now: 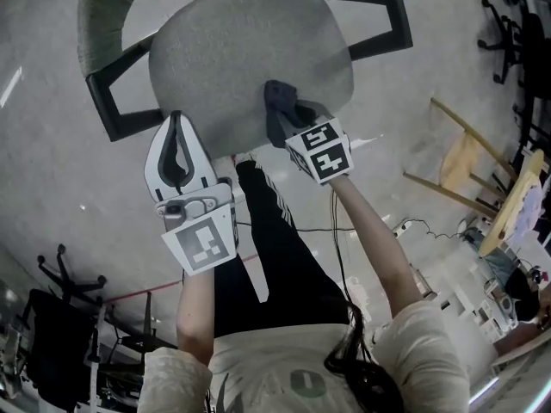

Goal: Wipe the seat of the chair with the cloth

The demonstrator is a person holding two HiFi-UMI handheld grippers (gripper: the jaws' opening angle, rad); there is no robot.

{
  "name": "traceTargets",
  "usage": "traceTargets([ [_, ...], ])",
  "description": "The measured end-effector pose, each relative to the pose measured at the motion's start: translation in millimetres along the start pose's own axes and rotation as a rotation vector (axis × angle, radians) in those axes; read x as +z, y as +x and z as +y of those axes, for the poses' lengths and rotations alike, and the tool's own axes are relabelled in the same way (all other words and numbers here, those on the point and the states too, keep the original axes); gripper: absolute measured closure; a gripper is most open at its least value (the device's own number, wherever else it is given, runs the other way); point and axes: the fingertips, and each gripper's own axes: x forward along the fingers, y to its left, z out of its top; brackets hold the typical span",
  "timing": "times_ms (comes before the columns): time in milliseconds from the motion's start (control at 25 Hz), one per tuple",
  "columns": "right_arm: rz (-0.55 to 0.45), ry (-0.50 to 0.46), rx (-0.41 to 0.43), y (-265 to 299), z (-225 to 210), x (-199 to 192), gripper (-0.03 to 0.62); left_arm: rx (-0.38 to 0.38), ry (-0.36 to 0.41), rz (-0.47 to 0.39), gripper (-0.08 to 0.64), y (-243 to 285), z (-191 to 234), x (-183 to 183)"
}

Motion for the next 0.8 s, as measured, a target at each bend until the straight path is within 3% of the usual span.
traceTargets([
  [480, 0.015, 0.009, -0.191, -33.7, -97.4, -18.5, 0.537, -0.116, 0.025, 0.006, 0.545, 25.2, -58.9, -1.6],
  [800, 0.041, 0.005, -0.312, -49.0, -139.6, -28.1, 0.537, -0.159, 0.041, 0.0, 0.545, 32.5, -69.6, -2.0],
])
